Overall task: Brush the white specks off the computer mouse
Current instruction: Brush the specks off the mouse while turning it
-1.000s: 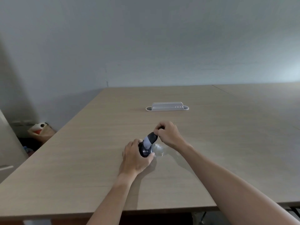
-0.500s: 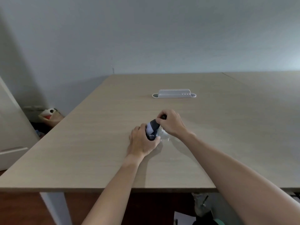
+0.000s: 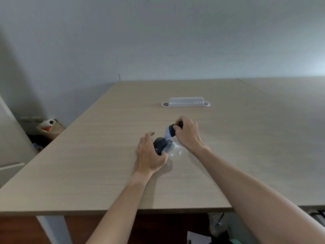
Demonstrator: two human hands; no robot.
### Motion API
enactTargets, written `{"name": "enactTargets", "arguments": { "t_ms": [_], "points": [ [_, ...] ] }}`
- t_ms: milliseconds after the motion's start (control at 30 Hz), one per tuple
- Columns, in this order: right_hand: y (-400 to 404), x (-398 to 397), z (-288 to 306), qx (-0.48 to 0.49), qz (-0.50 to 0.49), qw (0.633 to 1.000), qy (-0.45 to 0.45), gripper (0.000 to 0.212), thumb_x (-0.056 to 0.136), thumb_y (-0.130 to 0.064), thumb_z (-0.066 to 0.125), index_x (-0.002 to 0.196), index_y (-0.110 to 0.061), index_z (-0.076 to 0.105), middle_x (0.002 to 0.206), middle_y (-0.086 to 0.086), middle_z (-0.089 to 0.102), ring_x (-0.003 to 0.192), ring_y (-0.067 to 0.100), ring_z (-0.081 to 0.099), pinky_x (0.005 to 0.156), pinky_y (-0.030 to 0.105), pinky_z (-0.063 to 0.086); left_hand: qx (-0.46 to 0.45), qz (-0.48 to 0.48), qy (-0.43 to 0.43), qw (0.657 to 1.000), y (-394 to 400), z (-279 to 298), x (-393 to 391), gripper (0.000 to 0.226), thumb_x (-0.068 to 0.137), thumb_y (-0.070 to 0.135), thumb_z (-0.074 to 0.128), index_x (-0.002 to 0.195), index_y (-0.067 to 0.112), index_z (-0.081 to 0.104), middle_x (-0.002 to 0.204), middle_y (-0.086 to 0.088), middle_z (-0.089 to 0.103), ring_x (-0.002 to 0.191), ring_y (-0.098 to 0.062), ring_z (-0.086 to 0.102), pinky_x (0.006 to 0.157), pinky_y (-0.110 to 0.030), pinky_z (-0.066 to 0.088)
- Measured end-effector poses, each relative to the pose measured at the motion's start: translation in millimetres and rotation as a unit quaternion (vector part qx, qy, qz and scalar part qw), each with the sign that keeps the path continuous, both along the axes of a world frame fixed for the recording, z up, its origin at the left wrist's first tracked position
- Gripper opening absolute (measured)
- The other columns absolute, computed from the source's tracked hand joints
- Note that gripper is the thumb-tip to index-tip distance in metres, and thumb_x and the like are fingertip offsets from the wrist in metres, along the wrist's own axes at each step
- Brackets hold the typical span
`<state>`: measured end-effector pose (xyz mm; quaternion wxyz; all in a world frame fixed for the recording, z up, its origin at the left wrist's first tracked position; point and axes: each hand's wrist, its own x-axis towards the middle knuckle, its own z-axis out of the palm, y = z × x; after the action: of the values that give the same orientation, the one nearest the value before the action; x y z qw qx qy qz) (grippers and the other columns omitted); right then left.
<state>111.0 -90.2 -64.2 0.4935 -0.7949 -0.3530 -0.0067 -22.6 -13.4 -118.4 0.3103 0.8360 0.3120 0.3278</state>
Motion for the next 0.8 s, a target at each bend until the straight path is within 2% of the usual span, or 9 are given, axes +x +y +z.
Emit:
{"name": "enactTargets", "arguments": {
  "t_ms": [167,300,367,433,500,567,633,733,800],
  "points": [
    [0.4,-0.2,6.2,-0.025,0.061,0.995,0.077,0.013,0.08,-0.006,0.06,0.07,-0.013,0.065,0.063,-0.005,0.061,0.061,0.013,0.056,0.059,0.023,0.043,-0.002,0.0,0.001,1.0,2.1,-1.4,-0.5,0.077,0.061,0.025,0.063,0.132,0.023,0.033,0.106,0.004,0.046,0.1,-0.016,0.046,0.1,-0.039,0.038],
    [5.9,5.0,6.9,-0.028,0.012,1.0,-0.005,0.006,0.08,-0.004,0.058,0.076,-0.006,0.062,0.074,0.004,0.062,0.072,0.023,0.055,0.059,0.03,0.043,-0.008,0.006,-0.005,1.0,-0.2,0.0,-1.4,0.079,0.063,0.021,0.066,0.134,0.024,0.032,0.11,0.003,0.045,0.097,-0.014,0.045,0.1,-0.04,0.04],
    [8.9,1.4,12.1,0.003,0.007,1.0,0.027,0.013,0.081,-0.005,0.058,0.069,-0.01,0.062,0.063,-0.002,0.061,0.065,0.02,0.054,0.054,0.026,0.041,-0.017,0.007,-0.002,1.0,-0.8,0.6,-1.8,0.08,0.063,0.024,0.066,0.134,0.027,0.029,0.116,0.003,0.044,0.103,-0.018,0.048,0.099,-0.041,0.042],
    [12.7,-3.8,14.8,-0.023,0.042,0.996,0.076,0.023,0.077,-0.008,0.06,0.057,-0.014,0.069,0.049,-0.005,0.06,0.053,0.017,0.052,0.049,0.024,0.044,-0.018,0.007,-0.001,1.0,-0.7,0.5,-1.8,0.08,0.063,0.026,0.065,0.134,0.028,0.028,0.119,0.004,0.042,0.108,-0.02,0.05,0.098,-0.041,0.042],
    [16.6,-5.2,9.6,-0.077,0.053,0.994,0.053,0.02,0.075,-0.012,0.062,0.061,-0.008,0.075,0.051,0.004,0.061,0.05,0.019,0.05,0.052,0.036,0.049,-0.013,0.008,0.0,1.0,-0.8,-0.1,-1.6,0.08,0.063,0.026,0.065,0.134,0.027,0.028,0.119,0.005,0.042,0.109,-0.02,0.05,0.099,-0.04,0.042],
    [18.8,-3.7,6.4,-0.082,0.029,0.996,0.008,0.017,0.079,-0.015,0.064,0.07,-0.001,0.067,0.063,0.01,0.068,0.06,0.027,0.059,0.059,0.043,0.053,-0.01,0.011,0.004,1.0,-1.4,-0.1,-2.1,0.081,0.063,0.026,0.066,0.134,0.027,0.028,0.121,0.004,0.042,0.108,-0.02,0.05,0.098,-0.04,0.043],
    [21.0,-1.1,9.1,-0.062,0.018,0.998,-0.022,0.029,0.083,-0.023,0.068,0.068,-0.003,0.054,0.067,0.013,0.07,0.064,0.031,0.063,0.059,0.044,0.054,-0.012,0.012,0.009,1.0,-2.1,0.2,-2.3,0.082,0.063,0.027,0.066,0.134,0.028,0.027,0.121,0.004,0.041,0.109,-0.021,0.049,0.096,-0.04,0.044],
    [20.9,-2.6,21.8,-0.032,0.011,0.998,-0.05,0.049,0.08,-0.036,0.075,0.056,-0.007,0.043,0.05,0.004,0.052,0.046,0.025,0.044,0.044,0.032,0.039,-0.013,0.01,0.012,1.0,-2.6,0.4,-1.8,0.082,0.063,0.029,0.066,0.134,0.03,0.026,0.124,0.004,0.041,0.113,-0.023,0.049,0.095,-0.042,0.045],
    [20.7,-6.6,25.9,-0.004,0.018,1.0,-0.012,0.059,0.074,-0.037,0.08,0.05,-0.009,0.034,0.043,0.008,0.039,0.035,0.024,0.042,0.039,0.026,0.031,-0.01,0.009,0.015,1.0,-2.5,0.1,-1.8,0.082,0.063,0.031,0.065,0.135,0.028,0.025,0.125,0.004,0.04,0.114,-0.024,0.049,0.096,-0.043,0.045]
  ]
}}
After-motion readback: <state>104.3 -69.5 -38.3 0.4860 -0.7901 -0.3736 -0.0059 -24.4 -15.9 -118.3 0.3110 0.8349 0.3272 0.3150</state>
